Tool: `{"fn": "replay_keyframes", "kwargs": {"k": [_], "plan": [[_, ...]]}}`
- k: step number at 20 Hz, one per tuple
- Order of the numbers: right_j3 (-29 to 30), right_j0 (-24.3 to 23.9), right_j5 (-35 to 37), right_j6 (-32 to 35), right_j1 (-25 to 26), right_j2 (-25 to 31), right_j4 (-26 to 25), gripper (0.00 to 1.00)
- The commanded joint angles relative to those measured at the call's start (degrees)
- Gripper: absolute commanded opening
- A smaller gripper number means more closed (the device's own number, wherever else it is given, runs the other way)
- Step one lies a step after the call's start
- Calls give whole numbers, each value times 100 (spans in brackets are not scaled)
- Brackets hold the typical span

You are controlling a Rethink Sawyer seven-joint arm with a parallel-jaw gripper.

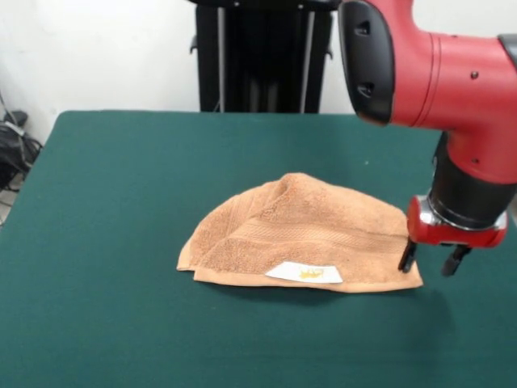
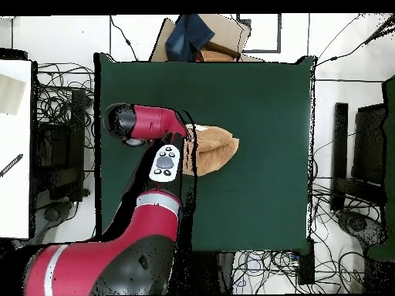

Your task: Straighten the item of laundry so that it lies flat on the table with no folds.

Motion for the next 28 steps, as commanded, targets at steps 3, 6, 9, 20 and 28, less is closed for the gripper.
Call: {"fn": "replay_keyframes", "kwargs": {"k": [3,6,9,20,28], "plan": [[100,22,-562,1210,356,-19,-224,100],[71,0,-747,1197,430,-14,-233,100],[200,-103,-1130,1022,377,170,-249,100],[281,410,-1368,1576,410,-572,-83,100],[534,406,-983,1484,175,-560,92,100]]}}
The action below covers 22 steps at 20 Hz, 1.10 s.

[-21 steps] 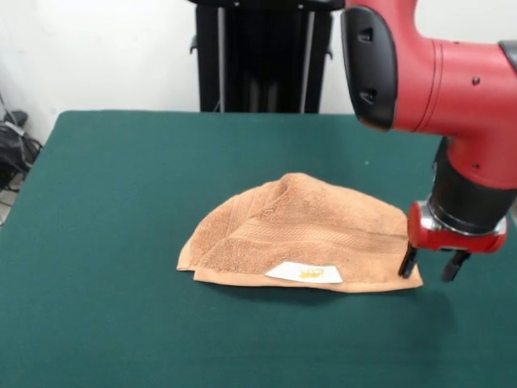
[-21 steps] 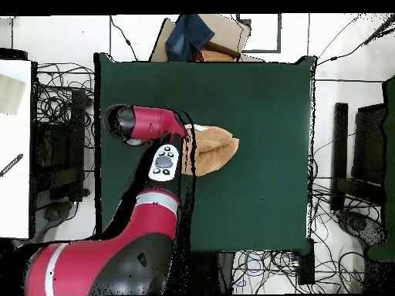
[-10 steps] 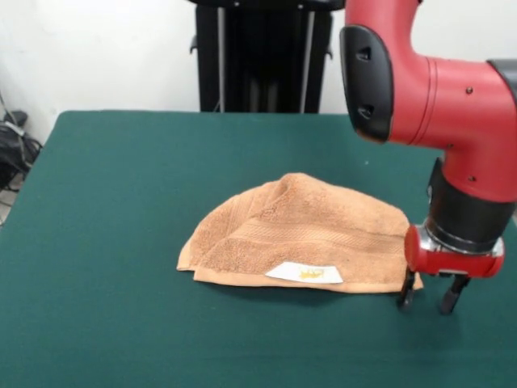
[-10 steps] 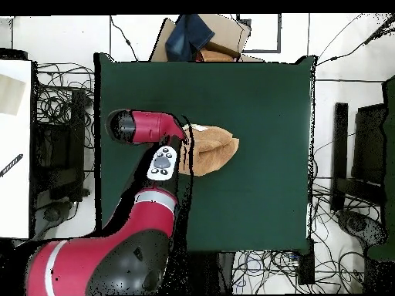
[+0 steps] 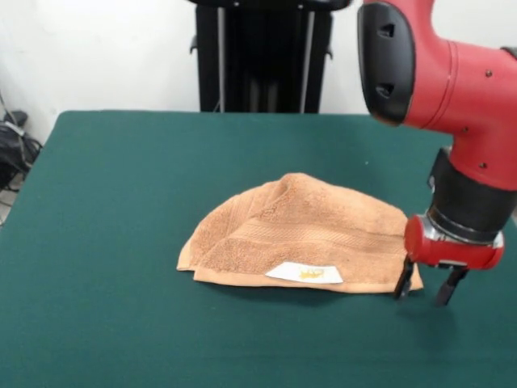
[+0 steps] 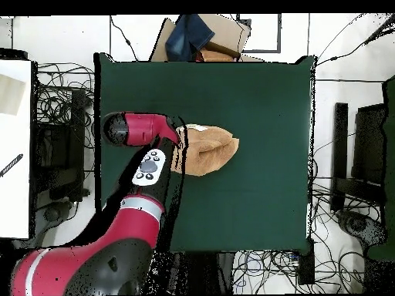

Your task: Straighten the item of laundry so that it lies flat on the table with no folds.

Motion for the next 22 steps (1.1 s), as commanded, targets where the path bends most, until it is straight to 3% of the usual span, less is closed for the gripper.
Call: {"fn": "replay_keyframes", "kwargs": {"k": [1,4,15,22], "plan": [[607,-57,227,1398,-214,111,89,100],[647,-163,254,1218,-379,219,70,100],[492,55,686,1454,-136,-173,24,100],[759,129,-39,1538,-75,-97,59,100]]}}
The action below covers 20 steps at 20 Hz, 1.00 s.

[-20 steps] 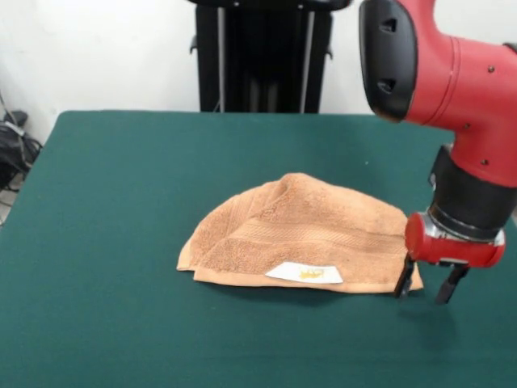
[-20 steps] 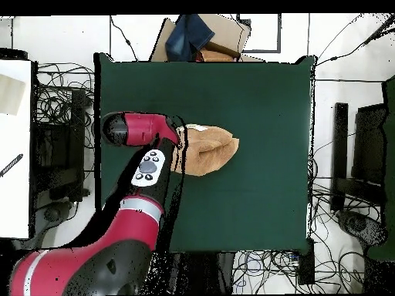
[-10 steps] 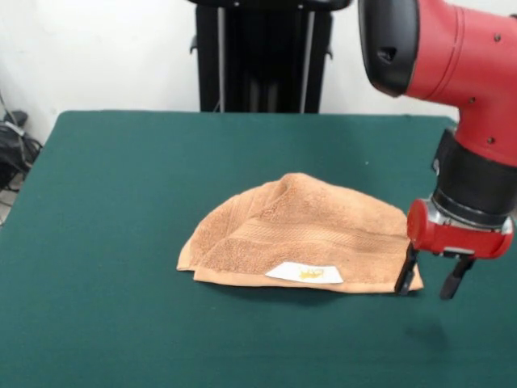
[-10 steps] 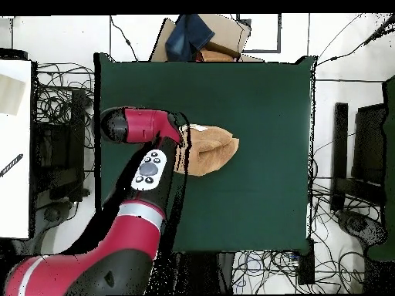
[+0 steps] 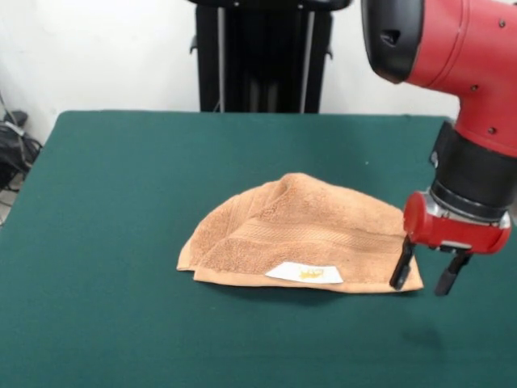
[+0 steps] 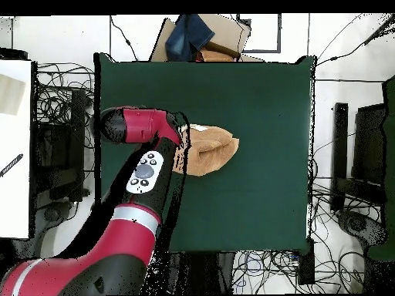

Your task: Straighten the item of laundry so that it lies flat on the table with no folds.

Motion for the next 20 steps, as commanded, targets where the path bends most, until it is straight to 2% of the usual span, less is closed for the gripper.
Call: {"fn": "replay_keyframes", "kwargs": {"k": [1,9,20], "plan": [[679,47,3,1502,256,234,63,100],[1031,85,-684,1696,191,309,119,100],[1090,133,-796,1612,314,293,155,100]]}}
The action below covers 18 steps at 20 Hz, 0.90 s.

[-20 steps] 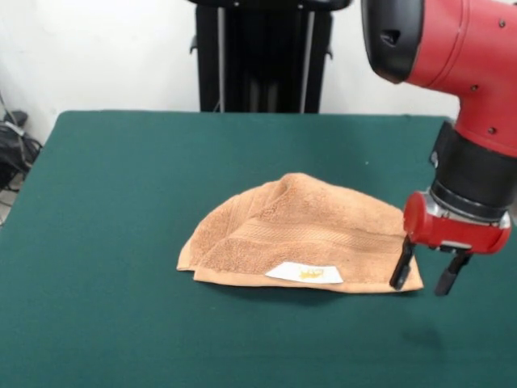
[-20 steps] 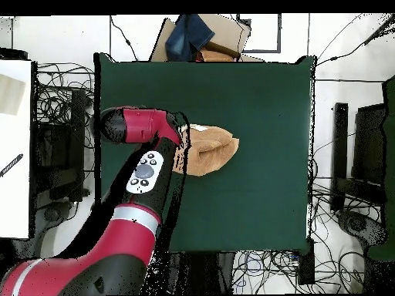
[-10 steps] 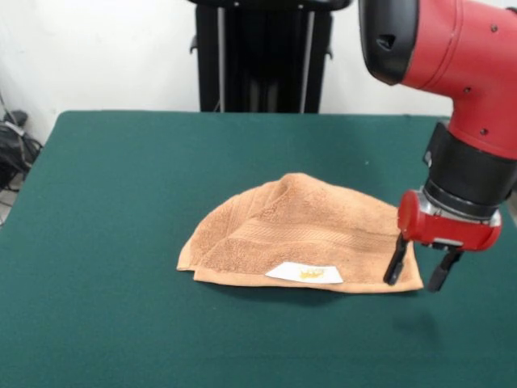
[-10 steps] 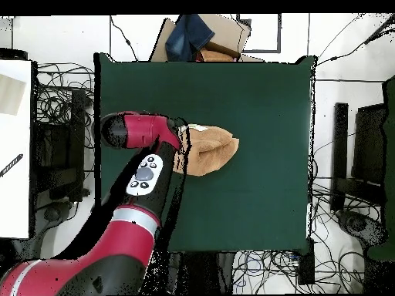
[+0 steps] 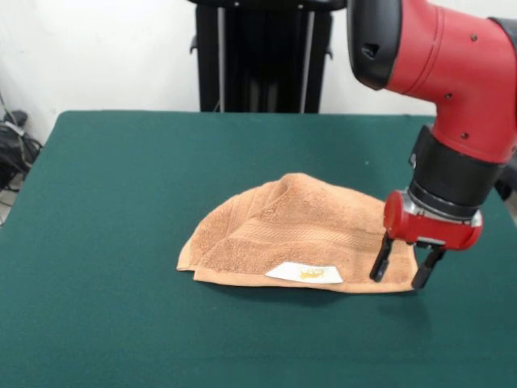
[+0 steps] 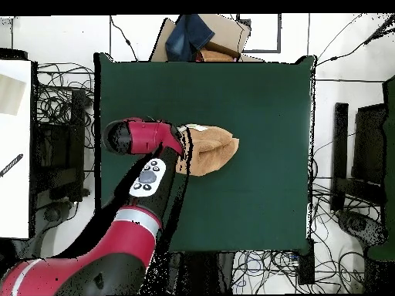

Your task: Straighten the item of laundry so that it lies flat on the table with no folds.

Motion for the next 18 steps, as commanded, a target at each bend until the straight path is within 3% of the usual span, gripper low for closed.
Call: {"fn": "replay_keyframes", "kwargs": {"k": [1,9,18], "plan": [[583,113,-349,1617,267,280,155,100],[619,190,-444,1674,278,224,202,100],[516,586,64,1847,156,-173,299,100]]}}
